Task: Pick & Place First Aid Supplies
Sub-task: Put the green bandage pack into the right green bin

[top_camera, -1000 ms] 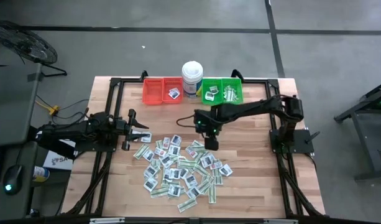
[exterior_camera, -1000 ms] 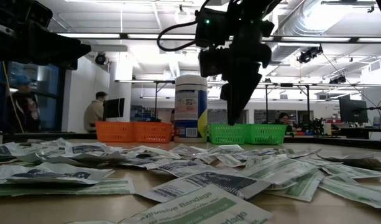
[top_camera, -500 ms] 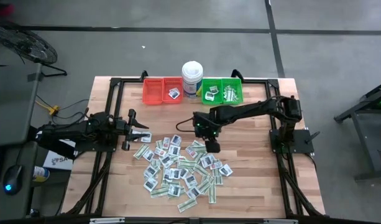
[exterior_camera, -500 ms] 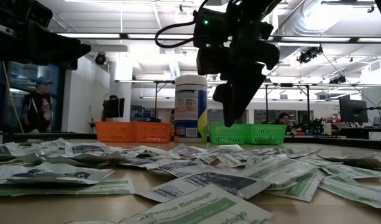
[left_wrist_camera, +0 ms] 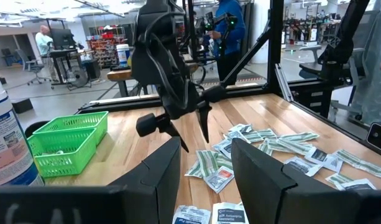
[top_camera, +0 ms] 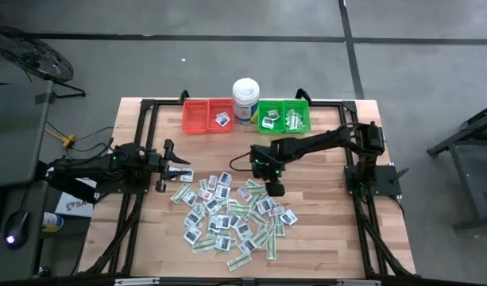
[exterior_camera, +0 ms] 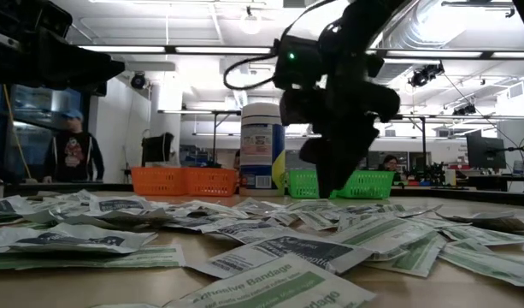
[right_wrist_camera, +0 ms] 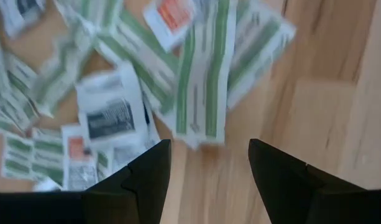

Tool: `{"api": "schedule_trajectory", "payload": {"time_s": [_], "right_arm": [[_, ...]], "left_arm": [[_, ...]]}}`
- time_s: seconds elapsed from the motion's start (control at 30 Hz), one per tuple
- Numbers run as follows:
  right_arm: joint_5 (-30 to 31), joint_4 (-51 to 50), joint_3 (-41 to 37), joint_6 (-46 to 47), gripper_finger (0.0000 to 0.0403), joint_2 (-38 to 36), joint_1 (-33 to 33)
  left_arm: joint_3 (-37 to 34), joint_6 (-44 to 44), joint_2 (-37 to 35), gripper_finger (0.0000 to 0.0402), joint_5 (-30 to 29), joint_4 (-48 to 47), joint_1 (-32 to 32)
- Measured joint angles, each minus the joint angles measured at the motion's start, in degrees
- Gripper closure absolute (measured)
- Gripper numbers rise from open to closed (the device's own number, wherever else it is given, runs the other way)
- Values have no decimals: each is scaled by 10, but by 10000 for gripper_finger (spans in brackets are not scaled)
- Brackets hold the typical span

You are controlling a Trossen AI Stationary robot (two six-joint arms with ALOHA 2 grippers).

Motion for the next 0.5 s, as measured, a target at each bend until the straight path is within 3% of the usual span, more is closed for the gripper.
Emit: {"api": "schedule_trajectory", "payload": {"time_s": [0.5], "right_arm": [[-38,38,-3,12,194,13,-3]], "left_arm": [[0,0,0,261,0,0,0]]}}
